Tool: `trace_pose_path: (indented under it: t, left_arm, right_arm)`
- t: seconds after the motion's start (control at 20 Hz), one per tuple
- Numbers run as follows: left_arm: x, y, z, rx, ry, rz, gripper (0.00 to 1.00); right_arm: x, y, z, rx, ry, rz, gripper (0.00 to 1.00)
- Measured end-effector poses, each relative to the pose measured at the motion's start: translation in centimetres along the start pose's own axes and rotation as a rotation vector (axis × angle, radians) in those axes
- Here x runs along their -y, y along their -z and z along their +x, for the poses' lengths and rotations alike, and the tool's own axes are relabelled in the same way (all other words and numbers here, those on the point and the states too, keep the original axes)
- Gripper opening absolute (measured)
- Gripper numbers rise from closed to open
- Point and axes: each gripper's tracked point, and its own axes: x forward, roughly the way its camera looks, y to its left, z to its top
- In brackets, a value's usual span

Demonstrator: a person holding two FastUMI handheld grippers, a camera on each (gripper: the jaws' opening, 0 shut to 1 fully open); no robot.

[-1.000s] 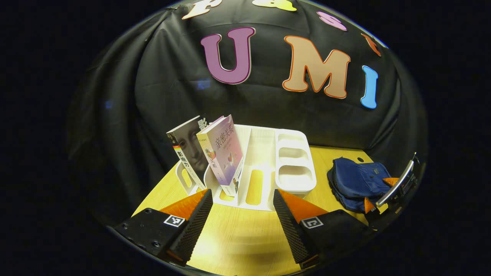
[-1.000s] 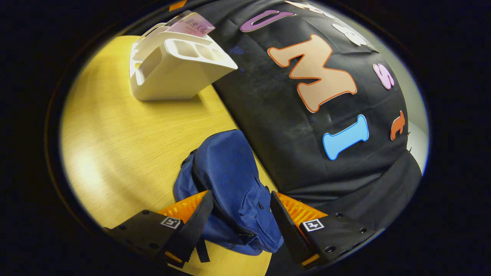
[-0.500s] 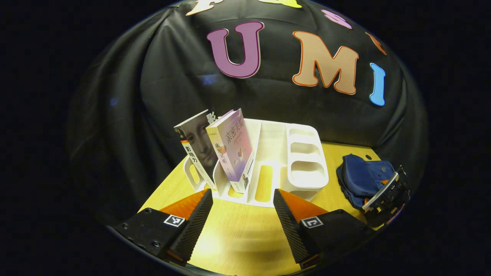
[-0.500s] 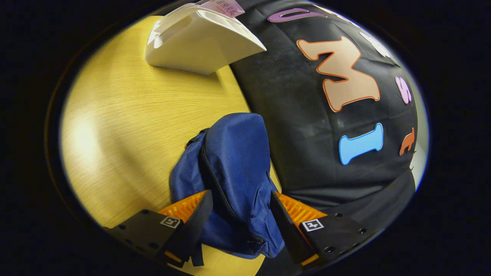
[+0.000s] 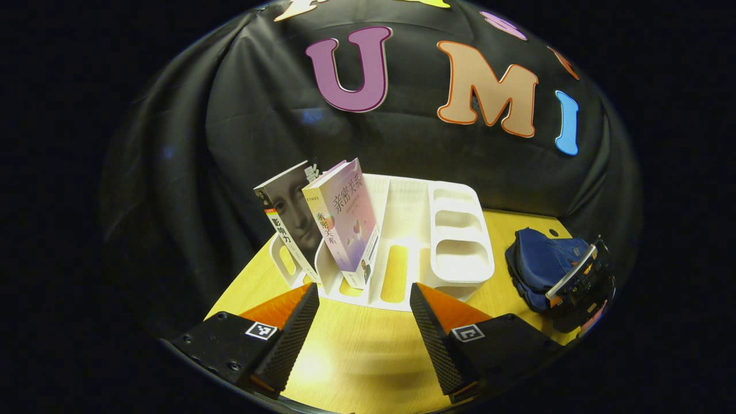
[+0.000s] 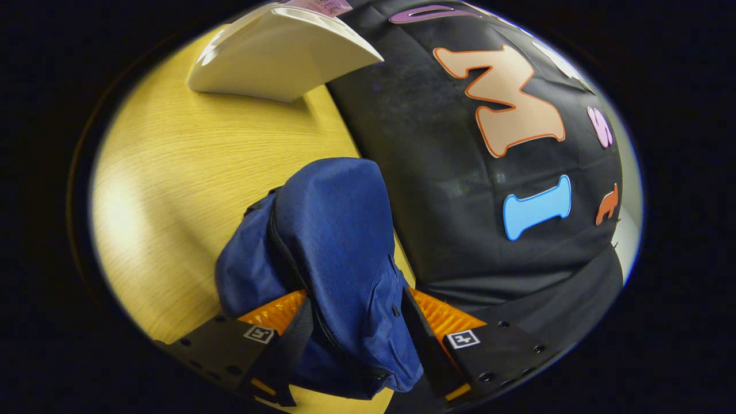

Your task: Open the schoolbag, grab two books from the bookshelf and put them into the schoolbag.

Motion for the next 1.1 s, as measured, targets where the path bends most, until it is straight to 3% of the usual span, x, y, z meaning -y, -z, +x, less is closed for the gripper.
trace_pose_path:
  t: [0.35,0.4,0.45,0.55,0.6,0.65,0.7,0.9,0.95,1.1]
  left_arm:
    - [1.2,-0.4,0.3,0.000,0.020,0.014,0.94]
    - [1.3,-0.4,0.4,0.000,0.022,0.014,0.94]
    - [1.4,-0.4,0.4,-0.002,0.023,0.013,0.94]
    - [1.3,-0.4,0.4,-0.005,0.020,0.013,0.94]
    - [1.3,-0.4,0.5,-0.004,0.020,0.013,0.94]
    - [1.3,-0.5,0.5,-0.005,0.020,0.016,0.94]
    - [1.3,-0.5,0.5,-0.007,0.019,0.020,0.94]
    - [0.9,-2.3,0.7,0.017,0.022,0.021,0.93]
    - [0.7,-2.9,0.9,0.020,0.022,0.018,0.93]
    - [-0.5,-4.7,1.3,0.031,0.024,0.024,0.93]
  right_arm:
    - [0.2,-0.2,1.8,-0.013,0.021,-0.008,0.48]
    - [-0.2,0.1,1.9,-0.025,0.001,0.003,0.25]
    - [-0.1,0.4,2.2,-0.032,0.007,0.007,0.37]
    - [0.9,-0.4,2.1,-0.013,0.045,0.003,0.02]
    - [1.1,-0.3,2.0,-0.009,0.051,0.012,0.10]
    - [1.1,-0.2,2.0,-0.011,0.050,0.024,0.05]
    - [1.2,-0.1,2.1,-0.014,0.046,0.031,0.10]
    - [2.5,0.4,1.2,-0.003,0.055,0.057,0.10]
    - [3.1,-0.4,1.6,0.001,0.052,0.064,0.01]
    - [4.4,-0.3,1.1,-0.003,0.055,0.110,0.03]
